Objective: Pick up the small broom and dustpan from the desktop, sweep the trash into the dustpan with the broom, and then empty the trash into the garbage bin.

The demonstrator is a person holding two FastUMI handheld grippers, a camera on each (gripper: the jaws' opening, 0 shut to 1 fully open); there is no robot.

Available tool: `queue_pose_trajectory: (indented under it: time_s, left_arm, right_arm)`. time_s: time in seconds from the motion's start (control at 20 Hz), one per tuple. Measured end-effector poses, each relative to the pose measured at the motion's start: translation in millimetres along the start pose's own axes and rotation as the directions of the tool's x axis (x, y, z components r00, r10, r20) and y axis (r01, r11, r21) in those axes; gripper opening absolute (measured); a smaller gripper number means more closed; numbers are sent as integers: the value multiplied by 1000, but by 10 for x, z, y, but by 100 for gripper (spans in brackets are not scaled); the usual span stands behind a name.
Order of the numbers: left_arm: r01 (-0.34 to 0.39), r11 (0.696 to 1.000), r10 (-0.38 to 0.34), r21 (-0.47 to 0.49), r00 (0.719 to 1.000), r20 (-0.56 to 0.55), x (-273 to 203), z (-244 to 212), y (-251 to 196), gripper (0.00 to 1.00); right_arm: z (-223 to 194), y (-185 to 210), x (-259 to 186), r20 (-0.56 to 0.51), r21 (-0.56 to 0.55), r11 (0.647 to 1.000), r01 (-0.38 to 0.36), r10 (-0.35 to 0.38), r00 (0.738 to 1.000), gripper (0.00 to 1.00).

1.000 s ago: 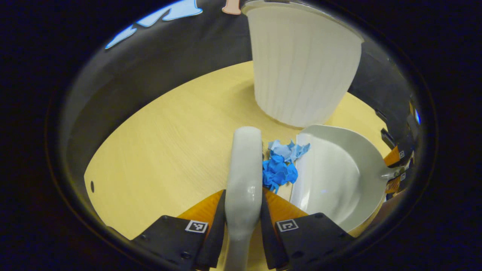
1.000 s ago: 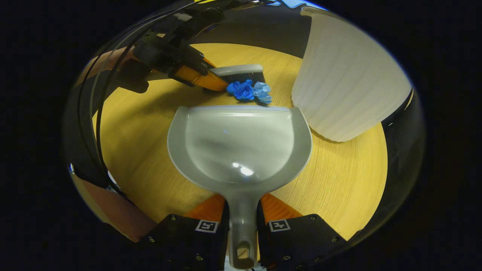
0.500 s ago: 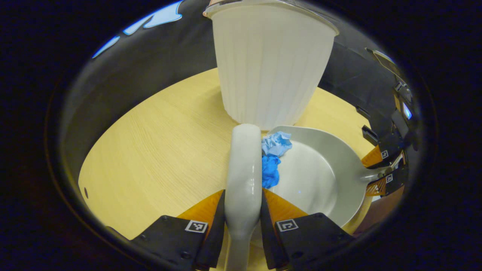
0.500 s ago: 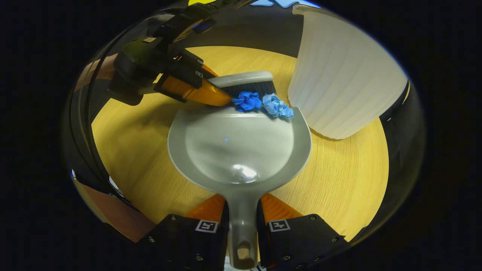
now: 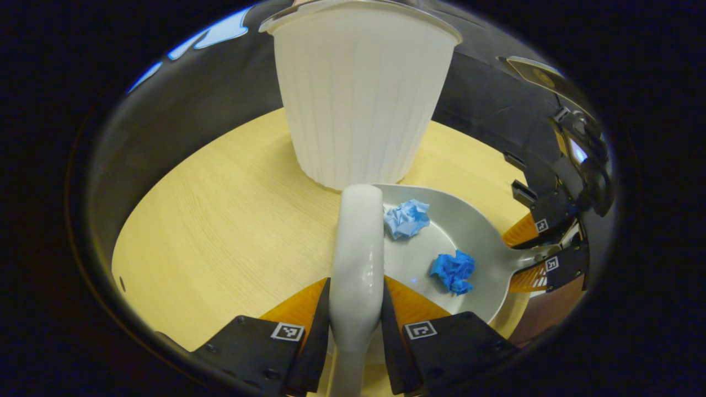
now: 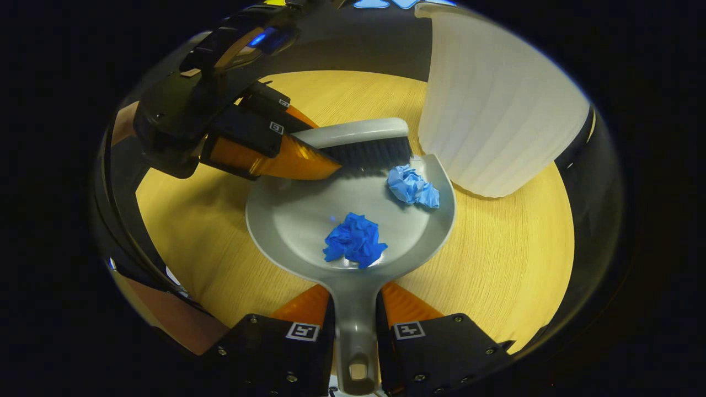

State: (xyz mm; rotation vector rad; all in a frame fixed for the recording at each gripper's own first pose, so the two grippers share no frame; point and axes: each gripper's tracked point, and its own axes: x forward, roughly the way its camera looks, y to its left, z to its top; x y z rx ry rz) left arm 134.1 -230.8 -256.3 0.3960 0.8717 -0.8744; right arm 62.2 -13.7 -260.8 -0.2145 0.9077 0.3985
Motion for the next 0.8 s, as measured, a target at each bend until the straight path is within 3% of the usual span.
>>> queue_pose_trajectory:
  time_s: [0.05, 0.35, 0.8]
  left_arm:
    - [-6, 1000, 6, -8, 1000, 0, -1, -9, 2, 50]
    - [-42, 998, 42, -47, 999, 12, -125, -17, 119, 53]
    - [-96, 990, 102, -108, 994, 47, -813, 15, 923, 50]
  right_arm:
    - [-6, -14, 5, 2, -2, 1000, 10, -10, 1000, 34]
    - [-57, -65, 334, -8, 57, 998, 30, -30, 1000, 29]
    - [-140, -38, 606, -57, 114, 986, 120, -114, 992, 29]
